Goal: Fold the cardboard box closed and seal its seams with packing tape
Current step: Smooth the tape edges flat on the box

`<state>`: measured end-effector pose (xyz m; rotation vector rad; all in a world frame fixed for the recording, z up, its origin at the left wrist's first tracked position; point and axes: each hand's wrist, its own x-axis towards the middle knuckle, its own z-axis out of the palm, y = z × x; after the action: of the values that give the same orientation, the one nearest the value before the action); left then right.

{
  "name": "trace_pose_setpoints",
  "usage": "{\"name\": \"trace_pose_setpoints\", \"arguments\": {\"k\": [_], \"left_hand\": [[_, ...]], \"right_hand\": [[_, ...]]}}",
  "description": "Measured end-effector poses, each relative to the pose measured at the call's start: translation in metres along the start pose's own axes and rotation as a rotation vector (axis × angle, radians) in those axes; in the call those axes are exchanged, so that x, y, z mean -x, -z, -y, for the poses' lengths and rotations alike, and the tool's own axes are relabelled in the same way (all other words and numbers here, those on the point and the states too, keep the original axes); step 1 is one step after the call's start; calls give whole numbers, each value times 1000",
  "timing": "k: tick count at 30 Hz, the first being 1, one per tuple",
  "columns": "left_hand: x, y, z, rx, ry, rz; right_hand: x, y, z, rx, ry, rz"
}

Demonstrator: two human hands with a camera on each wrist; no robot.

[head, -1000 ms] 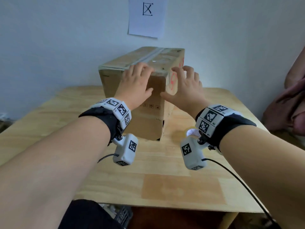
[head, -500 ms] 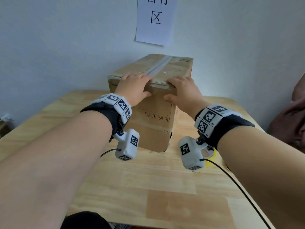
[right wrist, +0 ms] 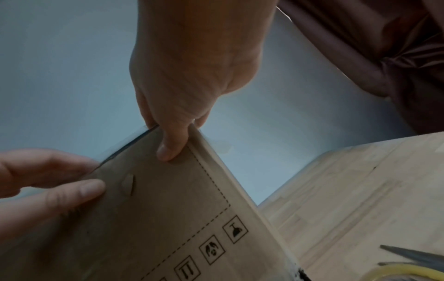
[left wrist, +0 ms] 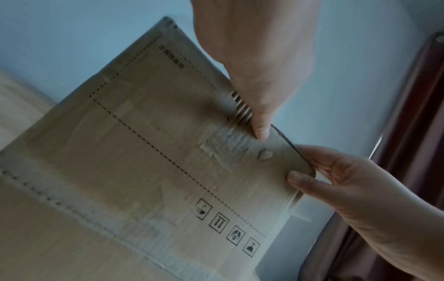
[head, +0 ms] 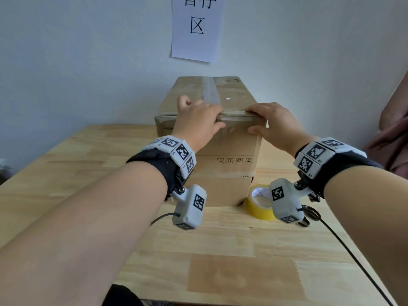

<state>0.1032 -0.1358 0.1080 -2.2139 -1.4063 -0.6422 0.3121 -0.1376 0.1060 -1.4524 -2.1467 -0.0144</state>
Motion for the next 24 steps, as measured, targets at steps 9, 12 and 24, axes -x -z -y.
{"name": "trace_pose_setpoints", "arguments": {"k": [9,12,24], "left_hand": [[26,24,53,73,107,89],[35,28,78,168,161,147],[48,21,105,602,259,84]], "right_hand": [[-3,-12,55,233,126,-39],[-12,-22,86,232,188,-40],[-46,-44,138,309,241,-44]]}}
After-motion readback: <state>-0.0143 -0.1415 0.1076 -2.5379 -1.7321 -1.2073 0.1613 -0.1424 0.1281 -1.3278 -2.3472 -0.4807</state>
